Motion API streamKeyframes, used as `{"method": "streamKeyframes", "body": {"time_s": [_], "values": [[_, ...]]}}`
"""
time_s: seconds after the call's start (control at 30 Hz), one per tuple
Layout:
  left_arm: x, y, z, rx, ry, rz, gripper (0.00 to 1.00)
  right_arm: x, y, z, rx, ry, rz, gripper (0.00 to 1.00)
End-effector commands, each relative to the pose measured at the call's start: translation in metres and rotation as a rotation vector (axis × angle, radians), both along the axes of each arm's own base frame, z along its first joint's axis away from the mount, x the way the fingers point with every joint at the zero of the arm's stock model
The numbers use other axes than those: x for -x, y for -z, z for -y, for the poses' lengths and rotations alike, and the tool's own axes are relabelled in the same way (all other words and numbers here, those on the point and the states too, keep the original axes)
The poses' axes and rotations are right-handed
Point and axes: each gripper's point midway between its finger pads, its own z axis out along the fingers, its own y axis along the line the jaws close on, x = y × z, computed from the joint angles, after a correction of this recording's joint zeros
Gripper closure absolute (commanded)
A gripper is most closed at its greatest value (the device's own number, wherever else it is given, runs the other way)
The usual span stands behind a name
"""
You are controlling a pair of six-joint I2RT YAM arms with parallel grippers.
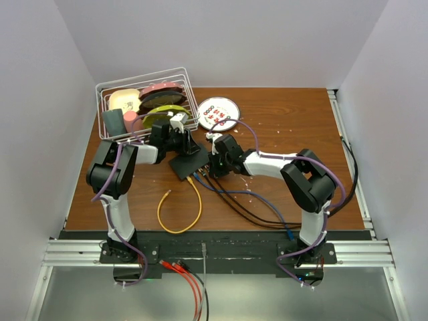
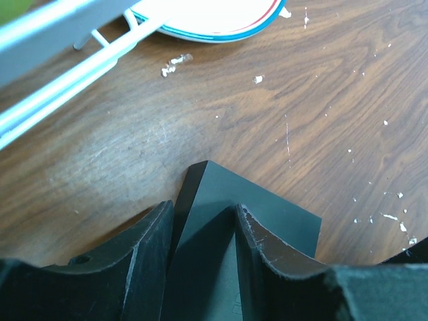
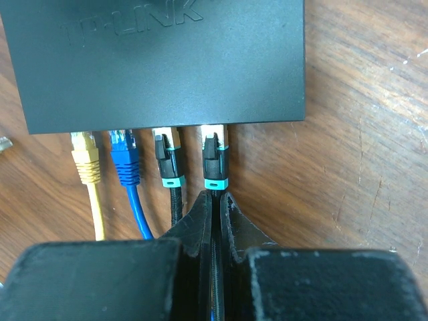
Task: Insert the plug into the switch port
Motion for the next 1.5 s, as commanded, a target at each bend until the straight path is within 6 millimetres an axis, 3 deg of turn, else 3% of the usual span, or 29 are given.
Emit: {"method": "streamKeyframes", "body": {"time_s": [0.0, 0.27, 0.63, 0.8, 0.93, 1.07, 1.17, 1.27, 1.3, 1.33, 1.47], "values": [[0.156, 0.086, 0.022, -0.065, 0.223, -0.554, 1.00, -0.077, -0.020, -0.019, -0.067, 0.122, 0.272, 1.00], [0.166, 0.087, 0.021, -0.064, 0.217, -0.576, 1.00, -0.093, -0.027, -0.007, -0.062, 0.247, 0.325, 1.00], [0.175, 0.077, 0.026, -0.042, 0.214, -0.572, 1.00, -0.113, -0.034, -0.012, -0.075, 0.311, 0.354, 1.00], [0.170, 0.072, 0.026, -0.050, 0.189, -0.547, 1.00, -0.101, -0.035, -0.010, -0.088, 0.281, 0.335, 1.00], [0.159, 0.066, 0.027, -0.055, 0.170, -0.514, 1.00, -0.079, -0.024, -0.005, -0.068, 0.219, 0.275, 1.00], [0.133, 0.061, 0.026, -0.074, 0.115, -0.456, 0.99, -0.055, -0.016, -0.005, -0.080, 0.162, 0.225, 0.96], [0.117, 0.059, 0.025, -0.088, 0.068, -0.422, 0.86, -0.039, -0.008, 0.001, -0.065, 0.155, 0.202, 0.93], [0.101, 0.053, 0.018, -0.108, -0.004, -0.379, 0.71, -0.029, -0.004, 0.008, -0.054, 0.158, 0.187, 0.82], [0.098, 0.052, 0.015, -0.116, -0.023, -0.368, 0.68, -0.027, -0.008, 0.009, -0.059, 0.158, 0.191, 0.74], [0.094, 0.051, 0.012, -0.127, -0.043, -0.359, 0.57, -0.022, -0.005, 0.013, -0.052, 0.160, 0.183, 0.70], [0.065, 0.036, -0.009, -0.182, -0.169, -0.286, 0.44, -0.013, -0.009, 0.020, -0.057, 0.173, 0.176, 0.49]]}}
